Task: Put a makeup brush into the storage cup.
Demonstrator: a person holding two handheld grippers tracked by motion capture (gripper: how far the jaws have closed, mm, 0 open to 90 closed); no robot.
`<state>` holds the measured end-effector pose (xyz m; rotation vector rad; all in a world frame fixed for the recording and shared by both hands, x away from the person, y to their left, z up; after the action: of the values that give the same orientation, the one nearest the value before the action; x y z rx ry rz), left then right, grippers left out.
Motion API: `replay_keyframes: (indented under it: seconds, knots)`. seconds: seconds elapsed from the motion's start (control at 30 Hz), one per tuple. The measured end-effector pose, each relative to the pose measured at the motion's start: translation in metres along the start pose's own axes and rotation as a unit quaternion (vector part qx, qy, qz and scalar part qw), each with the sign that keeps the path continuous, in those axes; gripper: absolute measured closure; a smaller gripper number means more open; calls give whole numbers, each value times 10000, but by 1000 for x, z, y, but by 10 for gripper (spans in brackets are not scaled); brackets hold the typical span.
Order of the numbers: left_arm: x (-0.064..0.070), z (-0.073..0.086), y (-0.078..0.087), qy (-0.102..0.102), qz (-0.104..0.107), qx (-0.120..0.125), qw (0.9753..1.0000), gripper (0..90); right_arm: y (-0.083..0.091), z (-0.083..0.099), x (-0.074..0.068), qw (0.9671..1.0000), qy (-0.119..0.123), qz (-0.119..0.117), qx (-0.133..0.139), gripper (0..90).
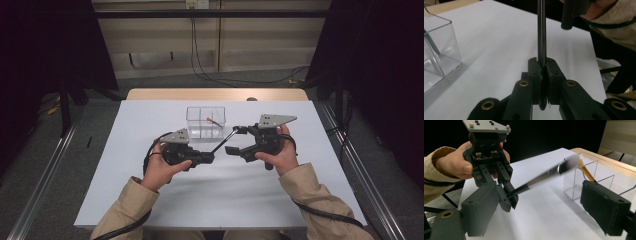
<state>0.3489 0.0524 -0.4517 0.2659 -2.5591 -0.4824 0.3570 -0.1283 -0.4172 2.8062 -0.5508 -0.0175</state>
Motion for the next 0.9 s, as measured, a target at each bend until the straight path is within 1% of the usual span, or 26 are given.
replay_keyframes:
  seconds: [0.07, 0.1, 0.17, 0.2, 0.33, 0.5, 0.53, 0.6, 0.67, 0.8, 0.87, 0.9]
  knots:
    - [1, 0, -2, 71, 47, 120, 9999, 842, 0, -1, 0, 10000, 17, 19, 23, 146]
    - [1, -1, -3, 59, 44, 155, 9999, 842, 0, -2, 0, 10000, 13, 4, 42, 148]
    - [1, -1, -5, 93, 79, 230, 9997, 842, -1, -2, -1, 10000, 10, 6, 42, 148]
    - [1, -2, -5, 123, 97, 306, 9994, 842, -1, -3, -1, 10000, 4, -12, 52, 149]
    - [3, -3, -8, 136, 132, 373, 9991, 842, -2, -3, -1, 10000, -20, -3, 69, 161]
    - [5, -6, -10, 132, 165, 441, 9988, 842, -3, -3, -2, 9999, -46, -38, 86, 214]
    - [5, -7, -10, 131, 182, 446, 9988, 842, -3, -3, -2, 10000, -53, -27, 74, 230]
    - [5, -8, -10, 113, 185, 453, 9987, 842, -3, -2, -3, 9999, -65, -81, 62, 293]
    - [5, -8, -11, 103, 158, 467, 9987, 842, -4, -2, -2, 9999, -83, -81, 45, 304]
    - [6, -8, -12, 120, 175, 449, 9988, 842, -4, 0, -3, 9999, -116, -116, 11, 393]
    - [6, -8, -13, 99, 176, 465, 9987, 842, -4, 0, -4, 9998, -116, -182, 12, 479]
    - [6, -8, -13, 104, 178, 471, 9987, 842, -4, 0, -4, 9998, -120, -180, 10, 505]
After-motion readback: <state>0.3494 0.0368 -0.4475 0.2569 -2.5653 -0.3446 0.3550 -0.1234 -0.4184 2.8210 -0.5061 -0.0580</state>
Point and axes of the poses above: each handheld gripper's, and its own axes: y roughly backward along the jaws, z roughly out of its underside, x roughly to its right, the point moved 6 cm from there along -y, roughly forward along the jaws, and after that the axes turned 14 degrees about y, right-handed, at the moved point
